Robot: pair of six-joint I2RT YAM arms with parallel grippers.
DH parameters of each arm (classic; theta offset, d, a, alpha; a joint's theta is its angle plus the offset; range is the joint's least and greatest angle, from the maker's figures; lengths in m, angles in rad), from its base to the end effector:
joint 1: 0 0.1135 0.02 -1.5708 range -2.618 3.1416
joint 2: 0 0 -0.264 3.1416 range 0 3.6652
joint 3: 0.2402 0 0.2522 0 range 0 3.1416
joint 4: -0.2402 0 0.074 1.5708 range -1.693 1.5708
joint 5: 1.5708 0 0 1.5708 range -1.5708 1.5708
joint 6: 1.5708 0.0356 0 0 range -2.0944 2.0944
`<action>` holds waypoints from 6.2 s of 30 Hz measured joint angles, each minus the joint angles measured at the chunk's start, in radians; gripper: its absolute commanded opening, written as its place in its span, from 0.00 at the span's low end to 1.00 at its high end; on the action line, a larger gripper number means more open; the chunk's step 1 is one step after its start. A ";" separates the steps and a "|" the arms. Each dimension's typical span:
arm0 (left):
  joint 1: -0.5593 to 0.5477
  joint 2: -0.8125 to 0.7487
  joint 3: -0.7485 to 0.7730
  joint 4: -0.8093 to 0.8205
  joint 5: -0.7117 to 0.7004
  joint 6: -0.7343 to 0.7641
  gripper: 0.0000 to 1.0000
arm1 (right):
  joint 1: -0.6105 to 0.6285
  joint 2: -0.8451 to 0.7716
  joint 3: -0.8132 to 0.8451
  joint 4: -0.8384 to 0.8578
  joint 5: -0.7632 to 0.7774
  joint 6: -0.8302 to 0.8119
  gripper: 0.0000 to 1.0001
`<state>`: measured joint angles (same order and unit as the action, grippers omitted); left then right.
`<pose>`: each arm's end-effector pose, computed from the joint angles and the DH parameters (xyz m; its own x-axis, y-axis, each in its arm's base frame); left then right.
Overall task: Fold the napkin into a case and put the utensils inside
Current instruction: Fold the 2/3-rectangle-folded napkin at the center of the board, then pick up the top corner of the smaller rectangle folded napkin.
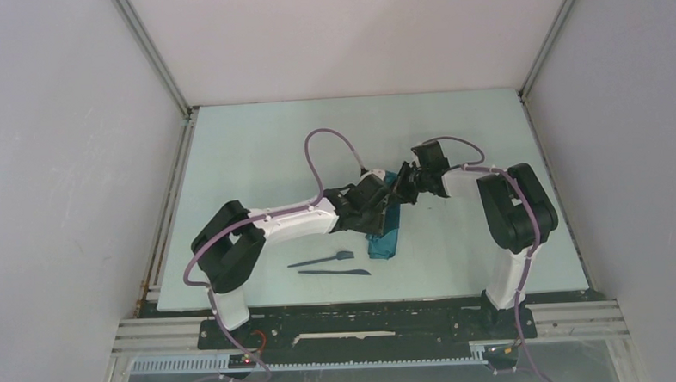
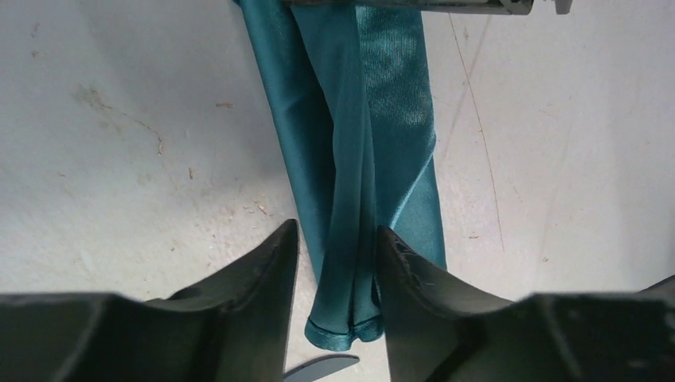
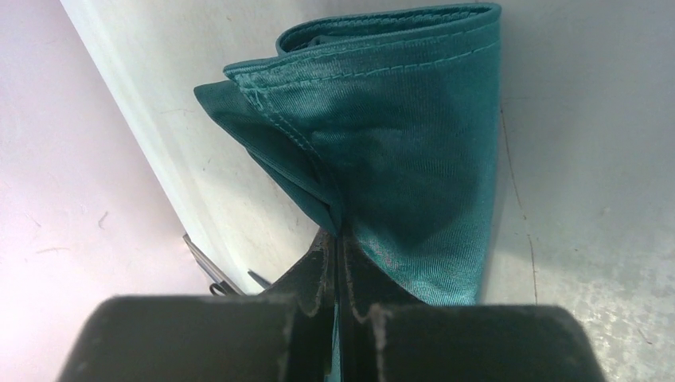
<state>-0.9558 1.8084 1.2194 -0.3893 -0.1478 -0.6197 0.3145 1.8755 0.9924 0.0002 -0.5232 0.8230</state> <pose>0.2236 -0.3075 0.1933 -0.8313 0.1811 -0.5255 0.3411 0.9127 -0.2249 0.3441 0.1306 0.1331 -0.9173 0.3695 -0.1487 0.1513 0.6687 0.7280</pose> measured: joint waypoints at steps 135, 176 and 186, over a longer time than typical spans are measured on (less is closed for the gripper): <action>0.298 0.030 -0.275 0.588 0.482 -0.071 0.56 | 0.064 0.080 0.256 -0.180 0.199 -0.009 0.00; 0.192 0.066 -0.702 1.302 0.383 -0.731 0.46 | 0.061 -0.276 -0.008 -0.343 0.161 -0.484 0.58; 0.279 -0.235 -0.794 1.035 0.314 -0.505 0.50 | 0.176 -0.144 0.119 -0.380 0.376 -0.616 0.53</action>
<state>-0.6765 1.5730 0.4255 0.6460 0.1658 -1.1248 0.4908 1.7317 1.1114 -0.3798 -0.1471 0.2066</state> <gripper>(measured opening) 0.496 0.522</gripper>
